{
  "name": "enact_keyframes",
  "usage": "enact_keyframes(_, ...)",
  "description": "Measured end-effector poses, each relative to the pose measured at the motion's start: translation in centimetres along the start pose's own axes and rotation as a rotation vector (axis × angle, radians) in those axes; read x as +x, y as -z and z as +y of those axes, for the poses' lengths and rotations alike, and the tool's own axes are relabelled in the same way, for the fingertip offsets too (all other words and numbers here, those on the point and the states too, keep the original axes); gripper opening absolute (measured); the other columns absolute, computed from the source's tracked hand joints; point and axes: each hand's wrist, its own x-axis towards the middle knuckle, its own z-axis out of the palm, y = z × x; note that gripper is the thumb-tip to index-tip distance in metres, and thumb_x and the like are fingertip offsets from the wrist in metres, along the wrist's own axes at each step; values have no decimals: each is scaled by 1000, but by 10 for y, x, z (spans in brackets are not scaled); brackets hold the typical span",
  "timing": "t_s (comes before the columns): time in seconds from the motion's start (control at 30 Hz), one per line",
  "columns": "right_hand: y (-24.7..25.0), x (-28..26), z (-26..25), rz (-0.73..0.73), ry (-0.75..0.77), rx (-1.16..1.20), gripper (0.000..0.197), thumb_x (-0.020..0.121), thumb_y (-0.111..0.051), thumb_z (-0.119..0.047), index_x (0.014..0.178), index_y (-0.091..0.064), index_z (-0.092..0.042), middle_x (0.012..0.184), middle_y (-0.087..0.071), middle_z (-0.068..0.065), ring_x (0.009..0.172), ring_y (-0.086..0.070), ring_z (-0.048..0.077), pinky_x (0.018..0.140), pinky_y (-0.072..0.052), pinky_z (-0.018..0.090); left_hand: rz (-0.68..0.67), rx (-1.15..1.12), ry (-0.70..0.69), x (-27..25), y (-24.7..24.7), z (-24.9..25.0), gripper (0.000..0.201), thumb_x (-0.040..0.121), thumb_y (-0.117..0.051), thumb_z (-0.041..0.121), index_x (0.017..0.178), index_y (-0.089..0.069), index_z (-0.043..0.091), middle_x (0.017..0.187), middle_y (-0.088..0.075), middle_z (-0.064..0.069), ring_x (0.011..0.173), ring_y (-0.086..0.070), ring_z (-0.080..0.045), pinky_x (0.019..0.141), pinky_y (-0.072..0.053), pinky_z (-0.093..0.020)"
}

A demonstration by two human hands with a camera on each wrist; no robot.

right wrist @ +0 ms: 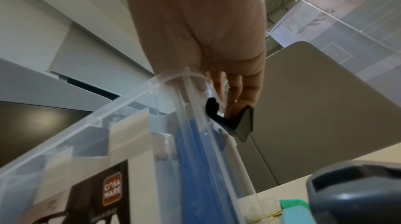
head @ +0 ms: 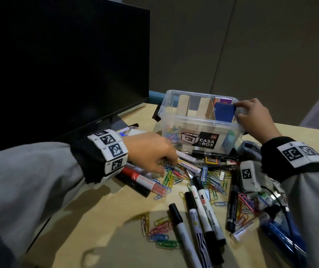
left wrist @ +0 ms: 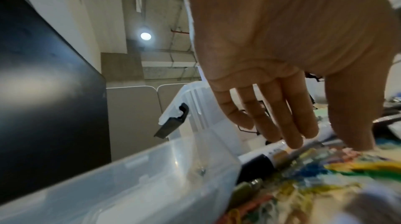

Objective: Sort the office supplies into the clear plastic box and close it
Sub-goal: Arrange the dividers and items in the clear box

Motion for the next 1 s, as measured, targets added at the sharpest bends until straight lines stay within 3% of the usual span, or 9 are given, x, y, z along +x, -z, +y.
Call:
enact_keyframes(0.07, 0, 0, 0, -5, -9, 6, 34, 100, -44, -14, 132, -56, -13, 130, -44, 11, 114, -50, 30, 93, -51, 48, -47, 40, -14, 1, -7, 2, 46, 86, -65, 38, 131, -57, 31, 123, -62, 13, 113, -54, -9, 85, -43, -25)
enact_keyframes(0.17, 0, -1, -1, -2, -8, 15, 34, 100, -44, -14, 132, -56, -12, 131, -44, 12, 115, -49, 30, 93, -51, 48, -61, 135, -18, 6, -13, 5, 51, 85, -63, 34, 135, -53, 30, 126, -61, 9, 112, -57, -16, 81, -49, -31)
enact_keyframes(0.27, 0, 1, 0, 9, 2, 21, 33, 100, -44, -15, 130, -58, -12, 129, -45, 12, 114, -51, 31, 93, -51, 50, -65, 134, 51, 12, -17, 5, 42, 87, -63, 32, 128, -55, 27, 119, -63, 6, 104, -60, -17, 73, -42, -27)
enact_keyframes(0.37, -1, 1, 2, 12, 6, 18, 33, 100, -43, -15, 129, -58, -12, 128, -46, 12, 113, -51, 31, 93, -50, 50, -97, 43, 117, 16, -18, 3, 32, 86, -67, 30, 116, -57, 24, 107, -64, 5, 94, -60, -17, 72, -43, -27)
enact_keyframes(0.5, -2, 2, 3, 12, 6, 26, 33, 100, -43, -15, 129, -58, -13, 130, -45, 12, 115, -50, 31, 93, -51, 51, -128, -211, 186, 16, -19, 1, 30, 85, -71, 17, 109, -53, 16, 88, -63, 6, 75, -55, -11, 62, -38, -21)
enact_keyframes(0.6, -2, 3, 4, 10, 6, 35, 32, 100, -44, -15, 128, -58, -13, 129, -45, 11, 114, -51, 30, 91, -52, 50, -125, -269, 192, 16, -20, 0, 29, 86, -69, 11, 108, -52, 13, 81, -59, 8, 66, -51, -4, 58, -36, -12)
enact_keyframes(0.77, -2, 4, 5, 12, 5, 34, 32, 100, -44, -16, 128, -59, -15, 128, -45, 10, 113, -51, 30, 91, -52, 50, -82, -353, 187, 14, -16, -3, 30, 85, -69, 9, 108, -50, 15, 86, -64, 5, 68, -56, -3, 60, -42, -11)
enact_keyframes(0.9, -2, 3, 5, 15, 3, 45, 32, 100, -45, -16, 129, -58, -15, 128, -45, 10, 112, -51, 28, 91, -52, 50, 7, -452, 189, 12, -2, -6, 27, 84, -68, 6, 101, -51, 17, 84, -66, 3, 72, -60, -3, 71, -53, -23)
enact_keyframes(1.0, -2, 2, 3, 17, 6, 48, 32, 100, -44, -16, 129, -58, -14, 129, -45, 10, 111, -51, 28, 91, -52, 49, 89, -536, 195, 11, 12, -8, 27, 82, -70, 4, 95, -53, 20, 83, -66, 3, 70, -61, 1, 71, -53, -23)
